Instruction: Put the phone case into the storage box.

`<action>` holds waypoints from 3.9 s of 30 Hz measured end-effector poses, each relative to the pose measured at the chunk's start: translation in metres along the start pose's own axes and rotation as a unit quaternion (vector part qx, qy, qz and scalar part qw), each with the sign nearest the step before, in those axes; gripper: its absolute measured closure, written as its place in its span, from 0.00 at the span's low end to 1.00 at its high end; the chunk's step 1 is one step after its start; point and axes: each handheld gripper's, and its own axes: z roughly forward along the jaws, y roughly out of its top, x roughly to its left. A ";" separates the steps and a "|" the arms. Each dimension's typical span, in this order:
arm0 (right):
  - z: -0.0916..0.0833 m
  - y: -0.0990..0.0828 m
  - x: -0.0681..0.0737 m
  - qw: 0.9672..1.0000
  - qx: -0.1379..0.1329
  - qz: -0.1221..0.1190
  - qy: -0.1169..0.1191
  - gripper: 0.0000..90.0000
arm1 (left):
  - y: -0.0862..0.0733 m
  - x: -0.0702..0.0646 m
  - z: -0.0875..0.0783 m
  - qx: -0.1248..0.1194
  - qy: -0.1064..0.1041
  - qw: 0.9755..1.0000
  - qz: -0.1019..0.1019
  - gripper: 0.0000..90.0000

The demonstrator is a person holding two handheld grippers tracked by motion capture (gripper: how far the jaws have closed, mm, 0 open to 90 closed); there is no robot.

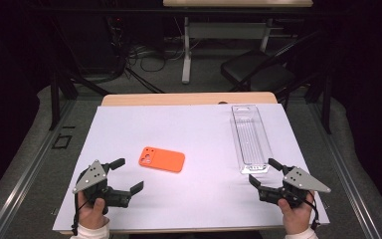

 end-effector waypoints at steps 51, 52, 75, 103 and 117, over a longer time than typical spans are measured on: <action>0.008 0.000 0.001 1.000 0.025 0.004 0.005 0.17 | 0.030 0.026 0.041 0.124 0.042 0.987 -0.089 0.19; 0.008 0.000 0.000 1.000 0.024 0.003 0.004 0.17 | 0.032 0.026 0.043 0.127 0.045 0.987 -0.085 0.19; 0.008 0.000 0.000 1.000 0.024 0.004 0.005 0.17 | 0.066 0.048 0.096 0.187 0.060 0.978 -0.065 0.80; 0.010 -0.001 0.002 0.999 0.032 0.001 0.019 0.17 | 0.040 0.074 0.167 0.272 0.103 0.952 -0.093 1.00; 0.011 -0.001 0.002 0.999 0.037 0.001 0.025 0.17 | 0.020 0.082 0.186 0.297 0.125 0.941 -0.101 1.00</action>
